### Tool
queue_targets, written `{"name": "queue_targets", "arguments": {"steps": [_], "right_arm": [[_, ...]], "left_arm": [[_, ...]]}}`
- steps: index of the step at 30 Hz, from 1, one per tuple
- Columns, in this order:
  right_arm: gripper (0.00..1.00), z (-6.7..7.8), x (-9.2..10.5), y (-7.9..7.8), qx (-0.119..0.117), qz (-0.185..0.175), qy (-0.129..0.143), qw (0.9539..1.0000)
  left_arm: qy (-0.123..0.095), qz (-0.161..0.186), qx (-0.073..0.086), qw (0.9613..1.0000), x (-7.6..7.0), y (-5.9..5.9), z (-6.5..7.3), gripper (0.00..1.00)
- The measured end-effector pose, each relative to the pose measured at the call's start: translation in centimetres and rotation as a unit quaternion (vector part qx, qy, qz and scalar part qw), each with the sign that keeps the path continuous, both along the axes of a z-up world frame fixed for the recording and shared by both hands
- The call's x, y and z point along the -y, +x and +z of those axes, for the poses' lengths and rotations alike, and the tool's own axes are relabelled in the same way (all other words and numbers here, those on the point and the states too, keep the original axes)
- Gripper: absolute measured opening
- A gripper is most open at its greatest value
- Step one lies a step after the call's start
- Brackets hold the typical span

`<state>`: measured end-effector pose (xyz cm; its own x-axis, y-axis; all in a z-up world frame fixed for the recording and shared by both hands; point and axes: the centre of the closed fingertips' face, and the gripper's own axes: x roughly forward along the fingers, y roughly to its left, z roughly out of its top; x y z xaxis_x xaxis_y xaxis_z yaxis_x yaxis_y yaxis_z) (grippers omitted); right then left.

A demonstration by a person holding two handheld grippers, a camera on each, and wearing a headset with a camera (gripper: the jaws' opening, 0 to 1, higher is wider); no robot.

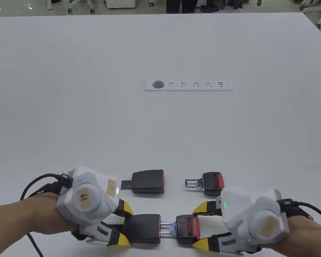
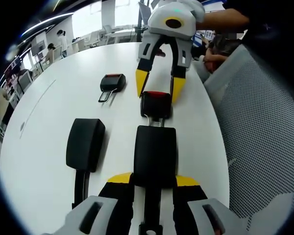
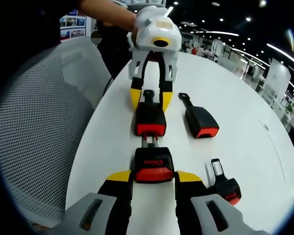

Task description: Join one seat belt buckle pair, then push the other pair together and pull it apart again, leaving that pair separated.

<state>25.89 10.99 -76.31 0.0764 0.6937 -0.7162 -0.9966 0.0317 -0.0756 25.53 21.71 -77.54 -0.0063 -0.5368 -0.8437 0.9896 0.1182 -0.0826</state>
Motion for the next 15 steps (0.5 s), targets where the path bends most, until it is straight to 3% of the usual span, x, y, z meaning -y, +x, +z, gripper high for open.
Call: {"name": "queue_targets", "arguments": {"steps": [15], "right_arm": [[0.30,0.22,-0.46,-0.16,-0.004,-0.003,0.004,1.0000]], "left_arm": [[-0.002,0.002,0.001,1.0000,0.01,0.00,-0.06,0.31]]}}
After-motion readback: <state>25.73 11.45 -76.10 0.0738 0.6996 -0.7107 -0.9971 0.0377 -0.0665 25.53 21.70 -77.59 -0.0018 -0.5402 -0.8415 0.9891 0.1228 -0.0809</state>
